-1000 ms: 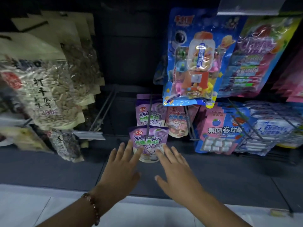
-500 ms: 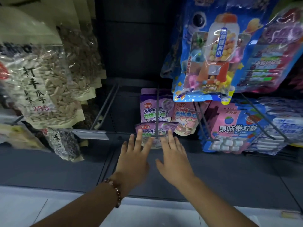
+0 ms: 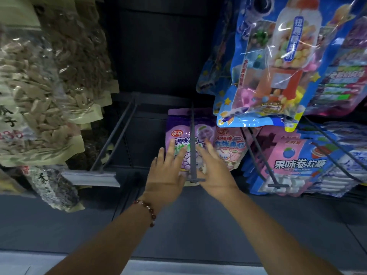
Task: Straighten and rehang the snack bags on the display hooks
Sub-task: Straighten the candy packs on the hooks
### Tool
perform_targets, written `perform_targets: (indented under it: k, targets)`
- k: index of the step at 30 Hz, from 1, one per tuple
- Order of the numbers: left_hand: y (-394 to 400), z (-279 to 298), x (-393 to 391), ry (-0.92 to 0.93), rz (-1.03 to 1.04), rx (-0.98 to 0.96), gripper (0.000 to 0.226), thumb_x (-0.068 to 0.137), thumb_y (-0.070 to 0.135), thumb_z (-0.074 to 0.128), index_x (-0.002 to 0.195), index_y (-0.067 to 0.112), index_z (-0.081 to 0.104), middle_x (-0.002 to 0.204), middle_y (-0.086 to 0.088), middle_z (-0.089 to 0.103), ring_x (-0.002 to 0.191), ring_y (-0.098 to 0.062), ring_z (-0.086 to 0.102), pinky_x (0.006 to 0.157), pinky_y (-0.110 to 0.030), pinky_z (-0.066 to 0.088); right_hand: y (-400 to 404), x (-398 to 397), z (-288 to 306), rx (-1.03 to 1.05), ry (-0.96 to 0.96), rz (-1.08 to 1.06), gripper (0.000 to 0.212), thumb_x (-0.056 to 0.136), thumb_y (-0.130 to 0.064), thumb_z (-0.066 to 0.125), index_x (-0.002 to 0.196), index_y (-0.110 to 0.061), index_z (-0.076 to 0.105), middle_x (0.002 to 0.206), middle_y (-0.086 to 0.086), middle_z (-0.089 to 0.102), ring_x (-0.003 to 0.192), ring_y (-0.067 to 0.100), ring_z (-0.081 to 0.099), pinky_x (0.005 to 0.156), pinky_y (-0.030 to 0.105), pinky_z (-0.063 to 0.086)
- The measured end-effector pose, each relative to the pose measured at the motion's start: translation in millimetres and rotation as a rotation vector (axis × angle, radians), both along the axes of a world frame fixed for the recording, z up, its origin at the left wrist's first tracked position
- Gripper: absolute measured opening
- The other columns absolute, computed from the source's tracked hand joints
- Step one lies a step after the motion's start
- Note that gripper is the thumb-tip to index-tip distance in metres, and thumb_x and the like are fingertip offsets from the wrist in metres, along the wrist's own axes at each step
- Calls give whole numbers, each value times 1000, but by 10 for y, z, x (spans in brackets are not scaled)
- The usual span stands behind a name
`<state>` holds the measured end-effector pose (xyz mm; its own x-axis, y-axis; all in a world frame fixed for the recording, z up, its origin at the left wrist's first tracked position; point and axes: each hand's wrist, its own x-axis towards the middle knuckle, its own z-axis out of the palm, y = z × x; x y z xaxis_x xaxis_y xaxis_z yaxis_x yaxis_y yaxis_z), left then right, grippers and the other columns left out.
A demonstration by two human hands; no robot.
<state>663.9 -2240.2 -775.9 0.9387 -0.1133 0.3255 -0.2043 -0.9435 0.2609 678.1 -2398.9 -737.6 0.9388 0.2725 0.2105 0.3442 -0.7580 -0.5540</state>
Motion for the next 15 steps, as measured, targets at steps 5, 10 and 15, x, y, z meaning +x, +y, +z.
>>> perform_targets:
  k: [5,10,15]
  targets:
    - [80,-149,-27,214,1,-1081,102,80,26,74,154,36,5,157,7,27,133,11,33,112,-23,34,122,85,-144,864,274,-313,35,87,-14,69,121,-12,57,111,-2,67,100,11,65,93,37,52]
    - [-87,-98,222,333,-44,-1305,33,101,12,49,131,12,38,110,-8,62,92,-6,66,80,-31,56,239,232,-171,967,465,-325,13,93,-31,63,102,-27,55,88,-8,69,81,8,67,78,33,57]
    - [-145,4,145,313,-14,-1207,20,104,12,39,124,9,40,101,0,59,71,13,60,62,-6,46,223,250,-185,930,496,-330,13,95,-34,60,91,-26,51,85,-6,65,75,6,64,64,21,55]
